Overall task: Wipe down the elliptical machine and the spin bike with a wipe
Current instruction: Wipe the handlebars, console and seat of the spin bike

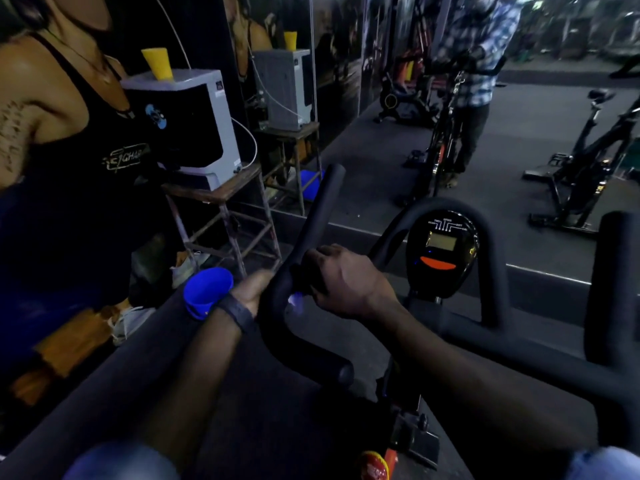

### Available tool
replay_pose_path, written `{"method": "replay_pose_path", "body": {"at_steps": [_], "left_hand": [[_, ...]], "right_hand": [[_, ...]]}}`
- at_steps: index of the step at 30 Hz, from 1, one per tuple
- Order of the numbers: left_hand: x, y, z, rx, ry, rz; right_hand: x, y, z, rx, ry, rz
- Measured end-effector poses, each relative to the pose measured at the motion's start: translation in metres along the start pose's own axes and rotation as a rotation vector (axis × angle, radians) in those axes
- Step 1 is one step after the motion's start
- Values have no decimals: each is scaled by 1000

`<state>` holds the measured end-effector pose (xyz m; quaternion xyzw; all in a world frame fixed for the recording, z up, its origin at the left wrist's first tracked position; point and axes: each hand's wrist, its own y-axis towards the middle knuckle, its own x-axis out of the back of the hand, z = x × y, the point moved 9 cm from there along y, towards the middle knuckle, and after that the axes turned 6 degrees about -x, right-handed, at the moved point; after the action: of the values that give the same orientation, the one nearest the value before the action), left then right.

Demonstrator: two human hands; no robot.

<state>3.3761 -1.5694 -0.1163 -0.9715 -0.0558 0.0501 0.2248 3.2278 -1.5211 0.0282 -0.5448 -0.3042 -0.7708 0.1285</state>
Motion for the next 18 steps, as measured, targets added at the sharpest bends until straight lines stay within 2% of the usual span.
{"method": "replay_pose_path", "body": {"at_steps": [2,5,11,13,18], "left_hand": [[-17,13,-20,32,-74,76],[-56,38,-78,-28,-128,178],[-106,62,-174,-209,-83,177],[-110,63,-169,-195,-97,201],[-98,53,-115,-17,-43,284]], "right_hand": [[0,1,0,10,-1,-4],[1,2,-3,-3,22,-26],[-1,5,-4,12,38,-63],[2,4,-4,16,53,-73],[5,2,-2,42,53,-122]]}}
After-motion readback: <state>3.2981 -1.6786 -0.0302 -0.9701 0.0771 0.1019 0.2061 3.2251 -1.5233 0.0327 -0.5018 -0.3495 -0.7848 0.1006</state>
